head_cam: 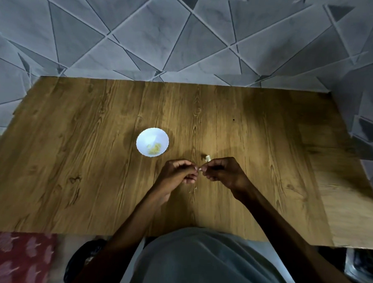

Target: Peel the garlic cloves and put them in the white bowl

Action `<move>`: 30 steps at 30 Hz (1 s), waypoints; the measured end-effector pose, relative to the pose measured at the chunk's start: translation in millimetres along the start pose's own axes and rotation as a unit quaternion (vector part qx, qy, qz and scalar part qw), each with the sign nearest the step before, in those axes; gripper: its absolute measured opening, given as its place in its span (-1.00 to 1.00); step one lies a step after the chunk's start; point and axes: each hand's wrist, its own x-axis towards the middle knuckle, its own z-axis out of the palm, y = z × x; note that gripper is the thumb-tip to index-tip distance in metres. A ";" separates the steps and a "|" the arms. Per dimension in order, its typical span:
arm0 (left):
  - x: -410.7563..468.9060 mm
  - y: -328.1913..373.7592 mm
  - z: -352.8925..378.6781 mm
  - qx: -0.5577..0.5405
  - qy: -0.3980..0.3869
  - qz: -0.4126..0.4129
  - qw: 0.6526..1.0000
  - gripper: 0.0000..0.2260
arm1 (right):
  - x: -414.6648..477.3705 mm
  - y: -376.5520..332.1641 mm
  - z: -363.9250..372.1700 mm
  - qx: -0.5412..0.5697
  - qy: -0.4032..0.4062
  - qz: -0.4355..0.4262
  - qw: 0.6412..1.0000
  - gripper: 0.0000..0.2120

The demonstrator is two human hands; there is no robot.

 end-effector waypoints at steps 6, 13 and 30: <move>8.1 4.1 2.4 -0.008 0.000 -0.001 1.000 -0.87 | 9.1 -3.8 -2.9 -0.017 0.009 -0.012 1.000 -0.91; 15.7 10.1 2.1 -0.081 0.002 -0.044 0.996 -0.88 | 14.9 -9.0 -4.0 -0.018 0.025 -0.039 0.999 -0.91; 17.3 7.7 2.6 -0.011 0.010 0.011 1.000 -0.91 | 12.7 -7.7 0.8 -0.011 0.037 -0.021 0.999 -0.91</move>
